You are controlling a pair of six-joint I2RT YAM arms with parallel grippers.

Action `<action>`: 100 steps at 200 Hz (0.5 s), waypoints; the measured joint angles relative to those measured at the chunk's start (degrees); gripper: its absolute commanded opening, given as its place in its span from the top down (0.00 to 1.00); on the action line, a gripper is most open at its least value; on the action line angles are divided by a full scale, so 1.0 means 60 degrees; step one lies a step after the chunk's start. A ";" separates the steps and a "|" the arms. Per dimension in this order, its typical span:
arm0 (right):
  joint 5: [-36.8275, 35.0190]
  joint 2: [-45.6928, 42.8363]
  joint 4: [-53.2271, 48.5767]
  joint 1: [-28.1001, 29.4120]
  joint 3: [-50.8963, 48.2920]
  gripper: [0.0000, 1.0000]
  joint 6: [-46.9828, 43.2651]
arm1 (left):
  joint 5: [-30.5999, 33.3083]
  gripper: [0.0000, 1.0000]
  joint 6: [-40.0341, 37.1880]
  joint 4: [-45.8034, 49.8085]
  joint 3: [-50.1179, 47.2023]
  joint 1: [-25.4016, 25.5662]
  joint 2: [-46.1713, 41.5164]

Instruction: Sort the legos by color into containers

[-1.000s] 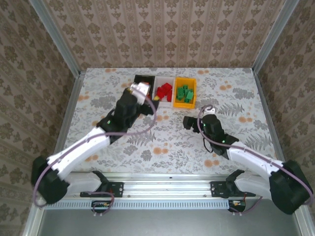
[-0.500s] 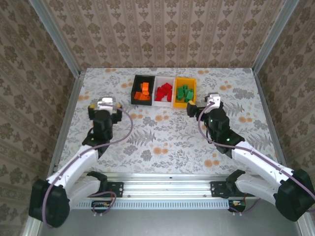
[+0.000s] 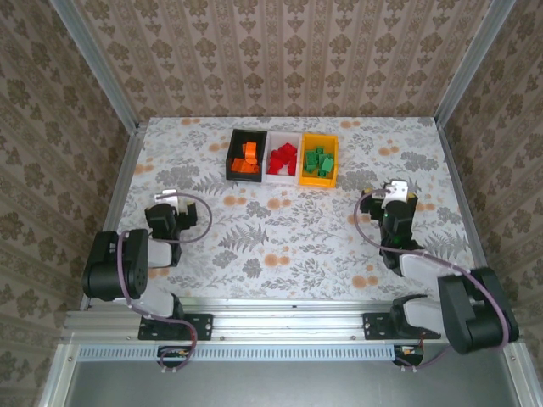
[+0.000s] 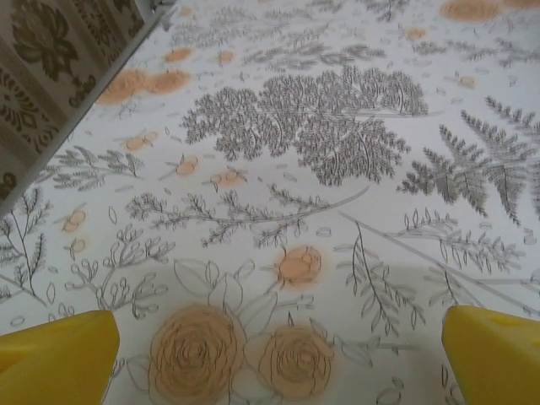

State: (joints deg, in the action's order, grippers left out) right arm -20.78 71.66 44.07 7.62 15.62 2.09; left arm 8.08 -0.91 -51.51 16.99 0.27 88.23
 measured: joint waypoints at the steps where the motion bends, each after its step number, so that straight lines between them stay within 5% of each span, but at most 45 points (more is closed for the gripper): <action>1: 0.0000 0.0058 0.0015 -0.0007 0.0000 0.00 -0.0015 | -0.0007 0.00 0.0000 0.0007 0.0018 0.0000 0.0007; 46: 0.0543 0.2211 0.2120 -0.0685 0.0007 0.00 0.0080 | -0.0412 0.00 -0.0011 0.0084 0.0874 0.0022 0.0004; 100: 0.1413 0.2692 0.1286 -0.0976 0.1100 0.00 0.0178 | -0.0426 0.00 -0.0069 0.0273 0.0874 0.0200 0.0004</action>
State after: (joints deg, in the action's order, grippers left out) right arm -12.29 87.81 51.79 1.76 22.22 3.16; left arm 5.52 -1.32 -49.87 22.24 1.48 88.25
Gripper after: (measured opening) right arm 0.999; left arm 0.997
